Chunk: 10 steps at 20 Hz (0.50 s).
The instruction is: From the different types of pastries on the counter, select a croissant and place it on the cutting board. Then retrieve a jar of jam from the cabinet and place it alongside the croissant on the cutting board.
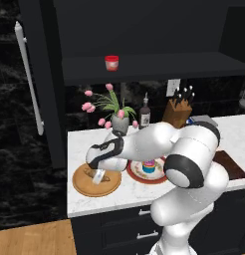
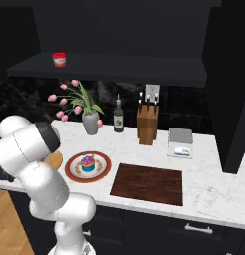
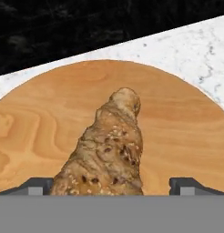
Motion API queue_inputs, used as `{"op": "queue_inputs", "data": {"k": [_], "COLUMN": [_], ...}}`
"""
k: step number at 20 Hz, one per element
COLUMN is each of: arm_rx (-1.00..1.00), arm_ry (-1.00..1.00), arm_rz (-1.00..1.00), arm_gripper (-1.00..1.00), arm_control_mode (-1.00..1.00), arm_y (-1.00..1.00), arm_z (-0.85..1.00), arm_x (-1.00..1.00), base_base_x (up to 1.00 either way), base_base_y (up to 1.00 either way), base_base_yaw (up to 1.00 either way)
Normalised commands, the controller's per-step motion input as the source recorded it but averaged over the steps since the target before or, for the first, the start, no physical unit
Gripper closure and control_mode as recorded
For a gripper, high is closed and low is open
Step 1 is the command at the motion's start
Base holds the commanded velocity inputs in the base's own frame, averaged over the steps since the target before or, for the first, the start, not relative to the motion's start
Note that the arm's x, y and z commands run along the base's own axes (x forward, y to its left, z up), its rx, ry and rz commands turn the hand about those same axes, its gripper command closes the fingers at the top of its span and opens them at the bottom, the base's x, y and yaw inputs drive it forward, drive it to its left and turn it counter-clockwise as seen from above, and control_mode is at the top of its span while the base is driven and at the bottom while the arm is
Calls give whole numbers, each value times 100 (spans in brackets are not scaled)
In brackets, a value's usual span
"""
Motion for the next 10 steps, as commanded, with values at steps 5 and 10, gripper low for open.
{"op": "queue_inputs", "data": {"k": [5,10], "arm_rx": [-3,1], "arm_ry": [-4,-10], "arm_rz": [15,7], "arm_gripper": [-100,100], "arm_control_mode": [-100,-100], "arm_y": [16,-18], "arm_z": [-83,7], "arm_x": [39,0], "base_base_x": [0,0], "base_base_y": [0,0], "base_base_yaw": [0,0]}}
